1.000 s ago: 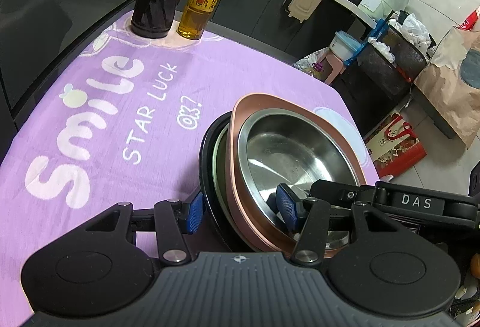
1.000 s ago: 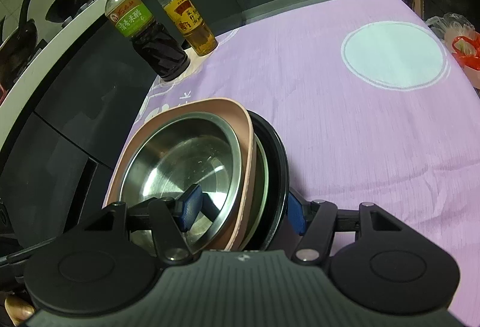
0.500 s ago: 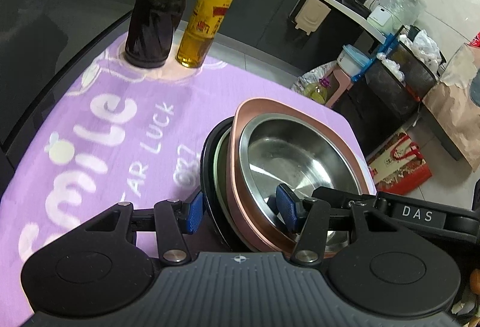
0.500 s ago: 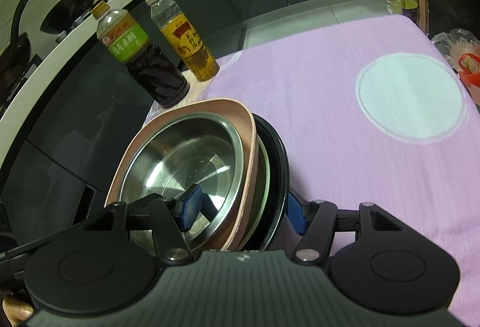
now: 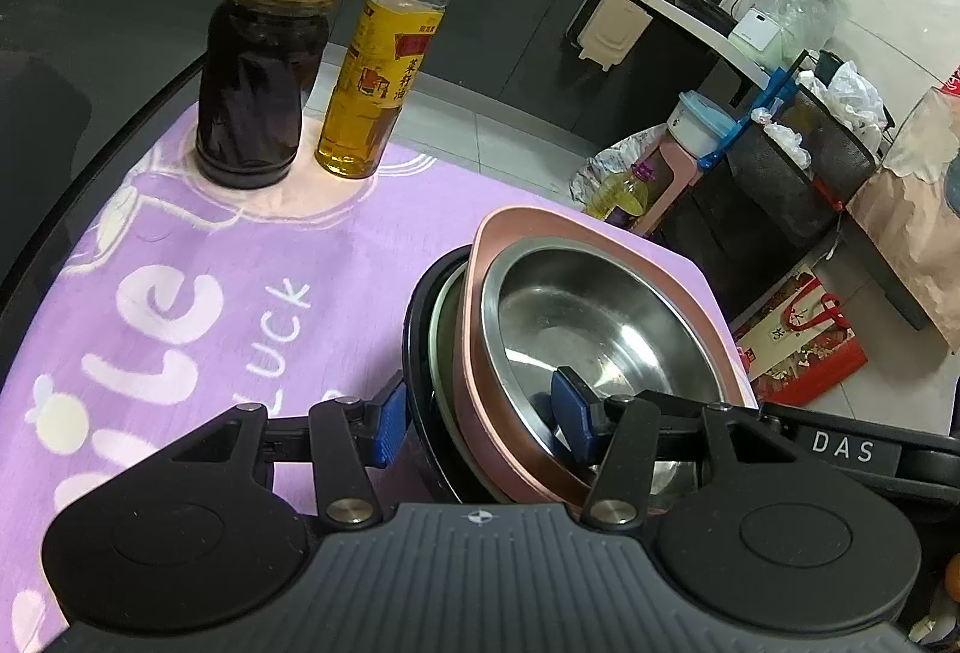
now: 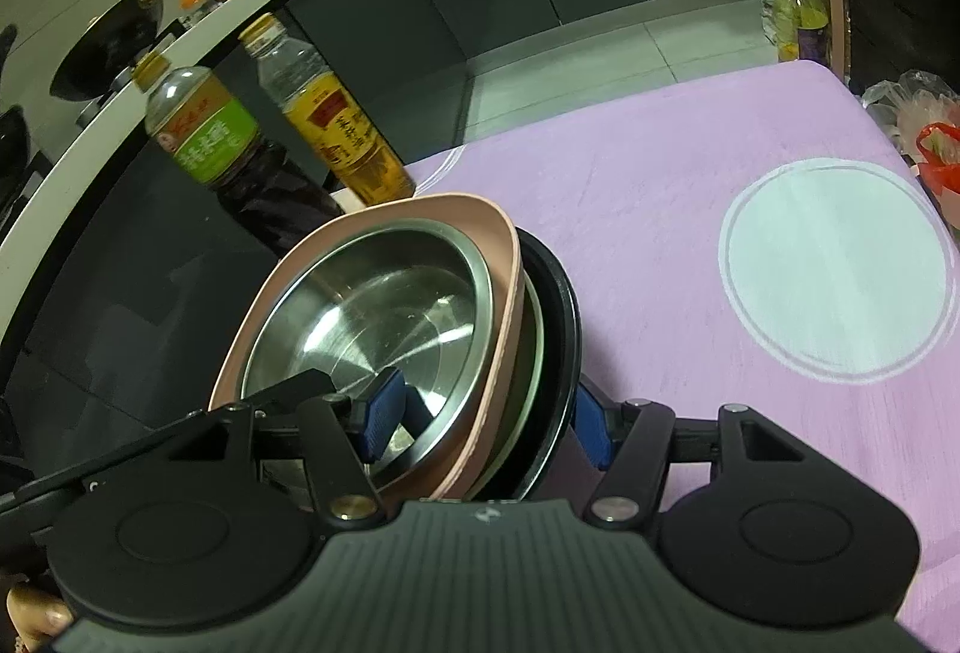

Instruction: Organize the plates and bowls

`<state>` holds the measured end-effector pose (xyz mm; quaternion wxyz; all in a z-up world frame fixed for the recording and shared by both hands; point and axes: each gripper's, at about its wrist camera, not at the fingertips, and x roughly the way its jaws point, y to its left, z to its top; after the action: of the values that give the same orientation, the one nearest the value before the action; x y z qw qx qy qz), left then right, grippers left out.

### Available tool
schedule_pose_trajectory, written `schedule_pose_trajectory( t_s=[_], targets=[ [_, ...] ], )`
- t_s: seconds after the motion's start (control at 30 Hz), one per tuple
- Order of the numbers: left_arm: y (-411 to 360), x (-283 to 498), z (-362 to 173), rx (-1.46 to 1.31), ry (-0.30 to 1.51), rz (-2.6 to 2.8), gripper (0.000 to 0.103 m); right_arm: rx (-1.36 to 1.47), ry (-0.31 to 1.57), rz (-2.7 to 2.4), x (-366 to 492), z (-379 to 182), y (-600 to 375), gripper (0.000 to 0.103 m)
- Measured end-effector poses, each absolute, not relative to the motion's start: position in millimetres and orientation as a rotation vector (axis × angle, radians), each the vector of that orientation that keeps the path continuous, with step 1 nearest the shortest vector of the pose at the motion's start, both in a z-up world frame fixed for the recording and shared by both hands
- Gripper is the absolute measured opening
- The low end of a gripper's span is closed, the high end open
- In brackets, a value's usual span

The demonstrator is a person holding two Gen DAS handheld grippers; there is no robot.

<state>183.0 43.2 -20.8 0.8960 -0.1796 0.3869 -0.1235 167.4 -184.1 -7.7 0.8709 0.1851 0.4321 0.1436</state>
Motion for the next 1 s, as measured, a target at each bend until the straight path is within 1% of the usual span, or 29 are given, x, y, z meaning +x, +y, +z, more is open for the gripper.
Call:
schedule_pose_trajectory(
  t_s=[0.3, 0.7, 0.87, 1.0],
  targets=[
    [43, 204, -33, -0.373, 0.824, -0.247, 0.047, 0.406, 0.949, 0.291, 193, -19, -189, 0.058],
    [43, 214, -39, -0.386, 0.834, -0.232, 0.047, 0.409, 0.959, 0.295, 202, -22, -189, 0.058],
    [45, 220, -53, -0.402, 0.850, -0.217, 0.049, 0.415, 1.002, 0.278, 210, -36, -188, 0.058],
    [48, 223, -54, -0.439, 0.866, -0.213, 0.050, 0.421, 0.995, 0.295, 210, -39, -190, 0.059]
  ],
)
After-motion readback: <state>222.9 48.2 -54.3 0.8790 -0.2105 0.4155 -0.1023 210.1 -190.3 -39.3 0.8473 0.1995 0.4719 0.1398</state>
